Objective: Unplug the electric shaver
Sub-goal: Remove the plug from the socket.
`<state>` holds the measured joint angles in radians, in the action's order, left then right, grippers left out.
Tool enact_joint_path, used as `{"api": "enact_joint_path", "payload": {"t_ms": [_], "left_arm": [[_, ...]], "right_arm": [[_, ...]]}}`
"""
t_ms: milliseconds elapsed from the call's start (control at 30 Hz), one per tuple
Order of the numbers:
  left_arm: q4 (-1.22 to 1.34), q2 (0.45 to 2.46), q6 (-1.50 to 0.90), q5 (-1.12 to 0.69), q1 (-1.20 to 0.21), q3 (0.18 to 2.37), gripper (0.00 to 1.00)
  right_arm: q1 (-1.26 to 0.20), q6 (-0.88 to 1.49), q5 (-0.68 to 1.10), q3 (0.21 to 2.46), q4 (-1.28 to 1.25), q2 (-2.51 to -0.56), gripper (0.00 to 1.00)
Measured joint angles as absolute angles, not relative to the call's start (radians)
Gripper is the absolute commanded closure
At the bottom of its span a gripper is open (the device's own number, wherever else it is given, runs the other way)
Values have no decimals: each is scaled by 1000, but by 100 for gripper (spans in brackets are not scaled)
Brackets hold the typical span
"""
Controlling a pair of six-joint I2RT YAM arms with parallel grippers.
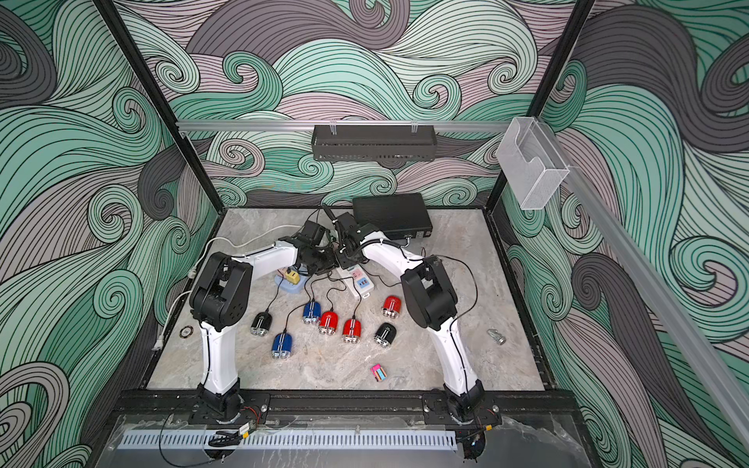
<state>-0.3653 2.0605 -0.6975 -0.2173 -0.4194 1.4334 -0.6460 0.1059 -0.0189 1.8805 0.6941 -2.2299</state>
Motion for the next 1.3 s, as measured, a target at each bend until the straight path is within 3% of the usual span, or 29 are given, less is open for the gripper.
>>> {"api": "enact_joint_path", "payload": {"t_ms": [433, 933, 1300], "left_arm": [[-342, 2060, -704, -226, -416, 1423, 67], [-344, 2060, -709, -226, -416, 1423, 67], [-346, 2060, -716, -225, -416, 1423, 67]], "right_arm": [[-646, 46, -19, 1888, 706, -2239, 58], [-646, 10, -15, 1898, 707, -2239, 73], [-646, 11, -16, 1882, 691, -2231, 77]]}}
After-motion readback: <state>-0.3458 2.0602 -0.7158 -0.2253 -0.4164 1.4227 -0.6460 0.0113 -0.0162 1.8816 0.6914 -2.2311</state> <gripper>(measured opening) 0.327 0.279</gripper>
